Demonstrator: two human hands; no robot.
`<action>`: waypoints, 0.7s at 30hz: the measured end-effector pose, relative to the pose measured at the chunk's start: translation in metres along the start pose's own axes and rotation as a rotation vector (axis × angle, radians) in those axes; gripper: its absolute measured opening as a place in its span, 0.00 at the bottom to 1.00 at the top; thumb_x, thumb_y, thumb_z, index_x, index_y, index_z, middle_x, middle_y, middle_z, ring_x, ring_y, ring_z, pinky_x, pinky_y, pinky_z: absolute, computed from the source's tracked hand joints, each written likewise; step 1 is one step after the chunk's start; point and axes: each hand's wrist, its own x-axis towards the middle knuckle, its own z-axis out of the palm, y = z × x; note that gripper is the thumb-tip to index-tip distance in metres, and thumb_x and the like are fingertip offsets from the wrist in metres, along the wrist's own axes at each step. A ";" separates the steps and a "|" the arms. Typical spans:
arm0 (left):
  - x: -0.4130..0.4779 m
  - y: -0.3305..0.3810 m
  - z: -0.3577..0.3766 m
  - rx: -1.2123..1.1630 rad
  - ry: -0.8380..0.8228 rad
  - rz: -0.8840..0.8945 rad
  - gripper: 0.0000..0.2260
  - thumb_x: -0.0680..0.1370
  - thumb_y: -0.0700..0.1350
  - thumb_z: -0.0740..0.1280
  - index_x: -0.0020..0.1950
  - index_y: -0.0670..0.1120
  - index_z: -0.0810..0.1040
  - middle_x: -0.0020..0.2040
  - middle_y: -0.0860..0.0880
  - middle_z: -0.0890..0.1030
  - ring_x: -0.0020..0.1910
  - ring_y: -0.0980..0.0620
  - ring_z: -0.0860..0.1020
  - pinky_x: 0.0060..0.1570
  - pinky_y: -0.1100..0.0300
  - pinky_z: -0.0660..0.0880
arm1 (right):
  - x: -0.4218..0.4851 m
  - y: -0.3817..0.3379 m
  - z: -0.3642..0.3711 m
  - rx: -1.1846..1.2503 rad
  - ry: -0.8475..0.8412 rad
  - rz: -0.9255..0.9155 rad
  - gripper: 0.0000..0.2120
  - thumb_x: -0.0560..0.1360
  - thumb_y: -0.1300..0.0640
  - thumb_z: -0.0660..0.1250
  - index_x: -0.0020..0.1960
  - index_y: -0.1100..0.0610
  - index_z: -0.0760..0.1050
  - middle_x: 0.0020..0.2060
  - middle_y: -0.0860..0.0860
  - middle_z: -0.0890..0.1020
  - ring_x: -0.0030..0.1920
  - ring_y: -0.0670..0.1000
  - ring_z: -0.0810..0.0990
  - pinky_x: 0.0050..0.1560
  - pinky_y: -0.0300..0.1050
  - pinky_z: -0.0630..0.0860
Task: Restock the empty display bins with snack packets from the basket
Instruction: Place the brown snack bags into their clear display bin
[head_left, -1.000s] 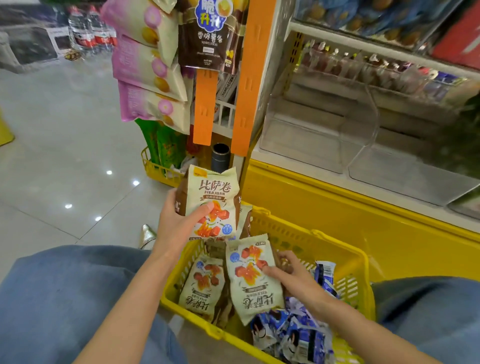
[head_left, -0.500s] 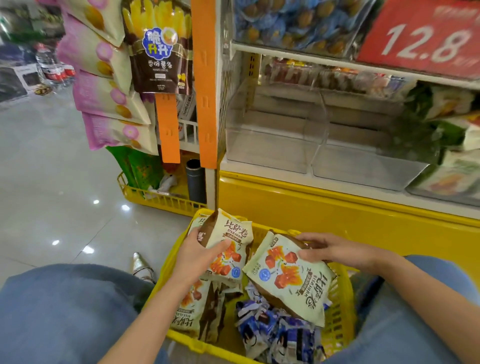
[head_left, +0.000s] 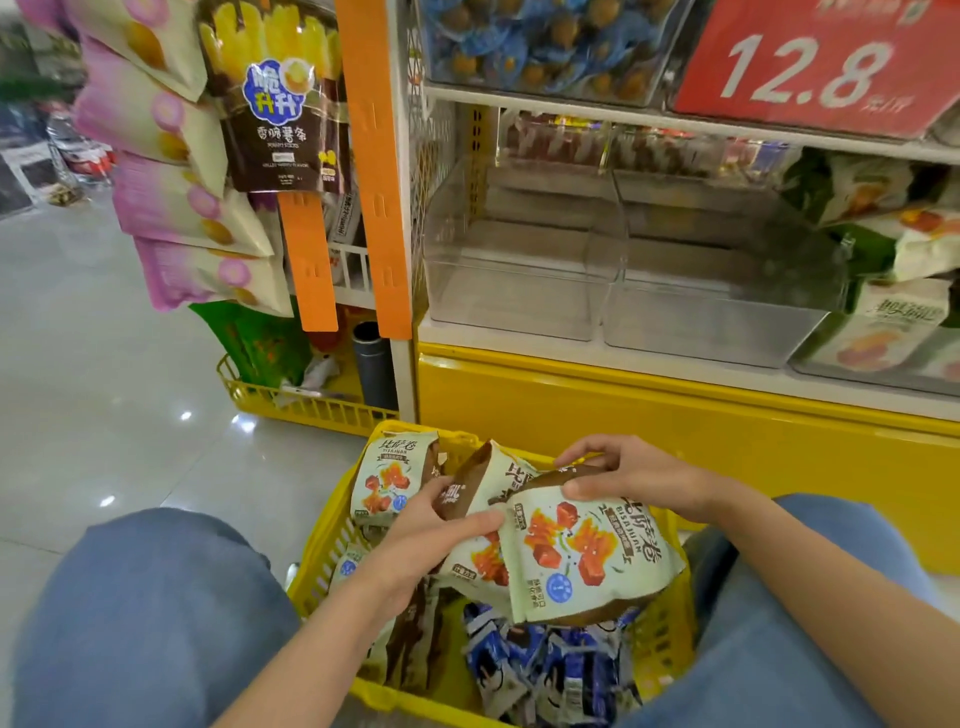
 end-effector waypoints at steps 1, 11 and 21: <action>0.002 0.001 0.001 -0.003 0.029 0.020 0.40 0.58 0.54 0.81 0.66 0.54 0.66 0.52 0.52 0.82 0.46 0.52 0.83 0.51 0.54 0.79 | -0.001 0.001 -0.002 0.011 0.015 -0.003 0.24 0.61 0.42 0.74 0.54 0.49 0.76 0.45 0.50 0.85 0.44 0.51 0.85 0.40 0.42 0.81; 0.009 0.034 -0.004 -0.317 0.227 0.196 0.16 0.68 0.43 0.75 0.53 0.48 0.76 0.42 0.49 0.85 0.39 0.49 0.84 0.34 0.57 0.79 | 0.000 -0.009 0.004 0.221 0.454 -0.108 0.19 0.70 0.46 0.70 0.55 0.56 0.76 0.38 0.48 0.85 0.37 0.46 0.84 0.31 0.35 0.77; -0.003 0.044 0.002 -0.479 0.121 0.230 0.20 0.66 0.40 0.74 0.56 0.48 0.74 0.46 0.47 0.85 0.44 0.48 0.84 0.37 0.55 0.79 | -0.005 -0.029 0.011 0.529 0.233 0.187 0.25 0.72 0.44 0.65 0.61 0.60 0.72 0.48 0.55 0.85 0.48 0.53 0.84 0.45 0.47 0.81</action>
